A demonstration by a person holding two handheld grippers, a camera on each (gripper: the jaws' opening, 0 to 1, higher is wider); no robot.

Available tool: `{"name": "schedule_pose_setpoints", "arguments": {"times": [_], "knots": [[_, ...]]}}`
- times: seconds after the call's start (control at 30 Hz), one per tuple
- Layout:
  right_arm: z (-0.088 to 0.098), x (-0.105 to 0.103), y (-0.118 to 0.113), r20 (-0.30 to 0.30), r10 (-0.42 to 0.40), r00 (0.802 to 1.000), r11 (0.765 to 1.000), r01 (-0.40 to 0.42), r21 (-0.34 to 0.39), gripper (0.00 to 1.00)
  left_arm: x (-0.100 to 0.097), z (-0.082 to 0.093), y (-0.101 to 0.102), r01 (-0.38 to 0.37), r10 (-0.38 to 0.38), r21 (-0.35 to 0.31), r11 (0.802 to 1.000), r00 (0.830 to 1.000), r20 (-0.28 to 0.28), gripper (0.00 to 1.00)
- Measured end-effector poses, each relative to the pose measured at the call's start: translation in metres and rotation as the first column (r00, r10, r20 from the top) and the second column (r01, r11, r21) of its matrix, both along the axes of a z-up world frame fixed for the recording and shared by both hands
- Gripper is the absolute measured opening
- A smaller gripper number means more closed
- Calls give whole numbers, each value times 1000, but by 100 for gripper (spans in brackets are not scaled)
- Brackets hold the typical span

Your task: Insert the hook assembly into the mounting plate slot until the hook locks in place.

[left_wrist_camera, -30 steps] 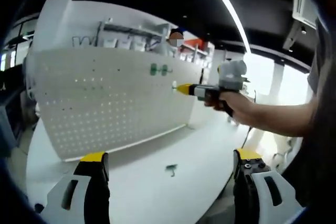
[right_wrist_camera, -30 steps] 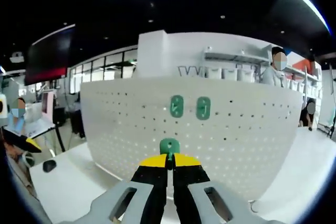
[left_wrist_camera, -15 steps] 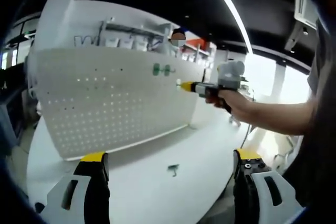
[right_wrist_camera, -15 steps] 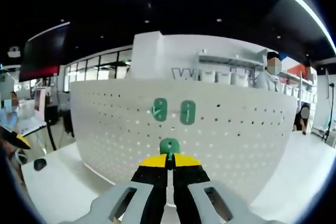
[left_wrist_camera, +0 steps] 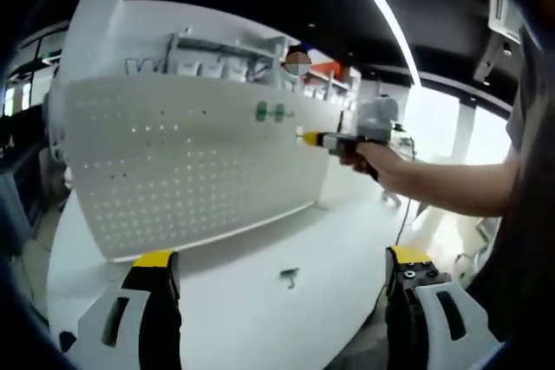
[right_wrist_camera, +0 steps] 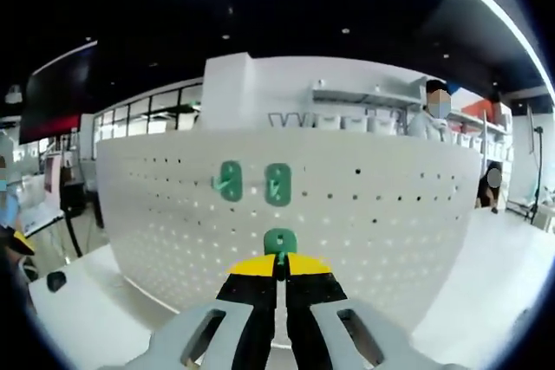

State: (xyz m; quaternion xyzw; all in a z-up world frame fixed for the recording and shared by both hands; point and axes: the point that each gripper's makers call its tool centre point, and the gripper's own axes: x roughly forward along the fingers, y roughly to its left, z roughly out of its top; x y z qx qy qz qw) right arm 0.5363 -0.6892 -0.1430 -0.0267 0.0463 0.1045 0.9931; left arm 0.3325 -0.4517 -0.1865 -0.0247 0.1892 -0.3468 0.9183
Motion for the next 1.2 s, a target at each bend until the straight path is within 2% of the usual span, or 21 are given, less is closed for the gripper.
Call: {"name": "schedule_pose_setpoints", "arguments": {"times": [0.3, 0.8, 1.2], "knots": [[6, 10, -19, 13, -45, 999, 999, 45, 25, 0, 1, -1, 1, -11, 11, -3, 1000, 1000, -3, 100], [30, 31, -25, 64, -80, 995, 996, 77, 45, 0, -1, -15, -2, 0, 0, 7, 1000, 999, -37, 100], [45, 42, -27, 92, -91, 992, 995, 87, 45, 0, 0, -10, 0, -7, 7, 1, 1000, 1000, -24, 100]]}}
